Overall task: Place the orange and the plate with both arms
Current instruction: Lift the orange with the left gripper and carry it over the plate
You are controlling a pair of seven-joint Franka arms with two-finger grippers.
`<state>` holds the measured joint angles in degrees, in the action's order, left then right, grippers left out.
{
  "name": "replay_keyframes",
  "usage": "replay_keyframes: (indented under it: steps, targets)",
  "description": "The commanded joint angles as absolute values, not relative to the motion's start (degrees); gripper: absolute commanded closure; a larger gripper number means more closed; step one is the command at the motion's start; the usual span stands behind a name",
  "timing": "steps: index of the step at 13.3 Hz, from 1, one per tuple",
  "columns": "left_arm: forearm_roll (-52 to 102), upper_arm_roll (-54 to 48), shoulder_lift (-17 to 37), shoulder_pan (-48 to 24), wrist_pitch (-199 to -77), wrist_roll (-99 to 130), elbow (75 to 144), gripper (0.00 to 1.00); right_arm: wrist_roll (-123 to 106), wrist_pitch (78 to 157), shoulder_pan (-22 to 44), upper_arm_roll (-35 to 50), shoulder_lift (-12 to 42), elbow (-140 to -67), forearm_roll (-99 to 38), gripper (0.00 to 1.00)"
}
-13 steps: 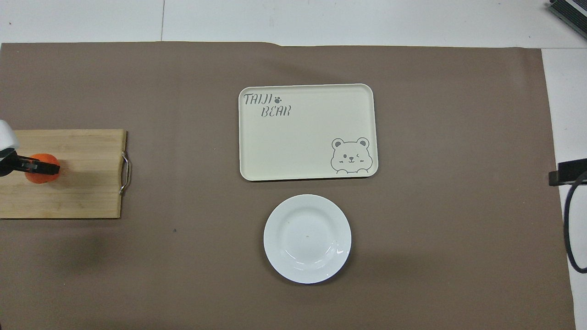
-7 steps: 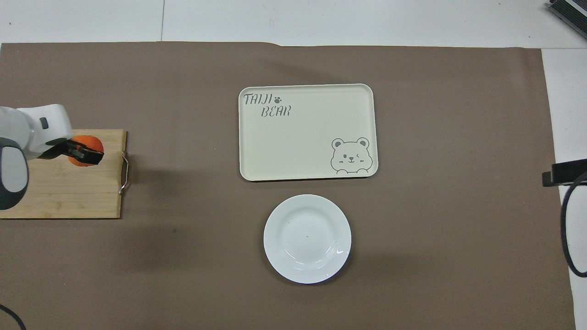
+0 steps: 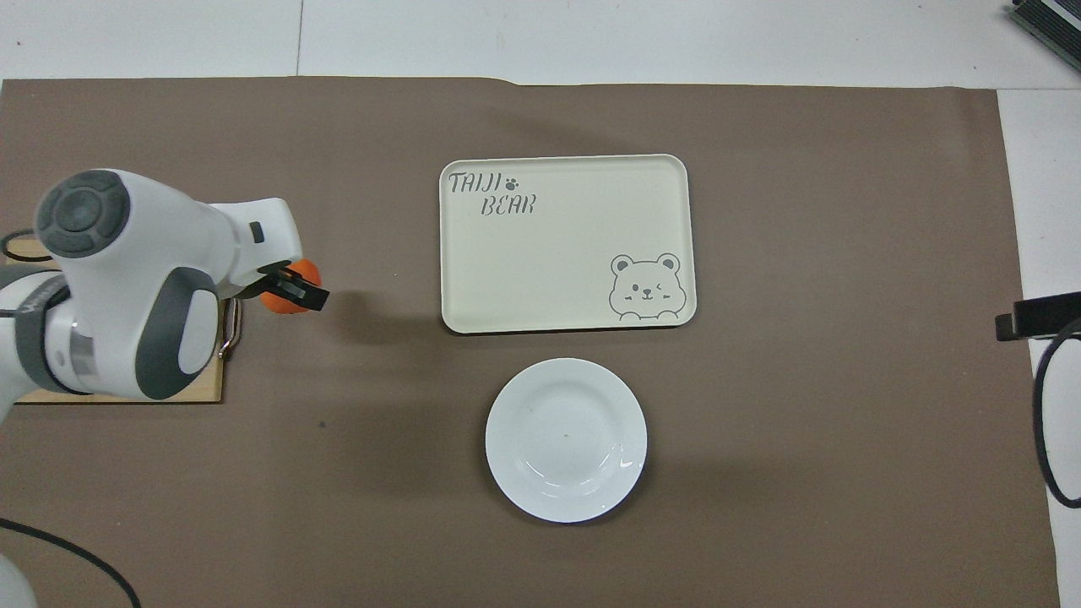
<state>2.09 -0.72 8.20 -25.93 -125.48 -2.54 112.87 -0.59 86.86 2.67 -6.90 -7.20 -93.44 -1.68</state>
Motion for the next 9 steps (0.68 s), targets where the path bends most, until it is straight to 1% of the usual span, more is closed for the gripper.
replay_keyframes:
  steps: [1,5,7,9]
  targets:
    - [2.8,0.6,6.3,-34.2,-125.9,7.0,114.2,1.00,-1.9,88.1,2.3,-6.8,-7.6,-94.8,-3.9,0.00]
    - [6.2,0.4,6.0,-43.9,-126.3,14.8,114.7,1.00,-2.2,87.9,3.1,-6.2,-7.9,-95.4,-4.5,0.00]
    - [6.8,0.4,7.9,-48.8,-128.2,18.4,115.7,1.00,-3.0,87.5,3.1,-6.2,-8.3,-96.1,-4.6,0.00]
    - [6.8,0.4,8.2,-50.1,-133.5,18.9,118.6,1.00,-6.6,87.5,3.1,-6.2,-8.7,-97.6,-4.6,0.00]
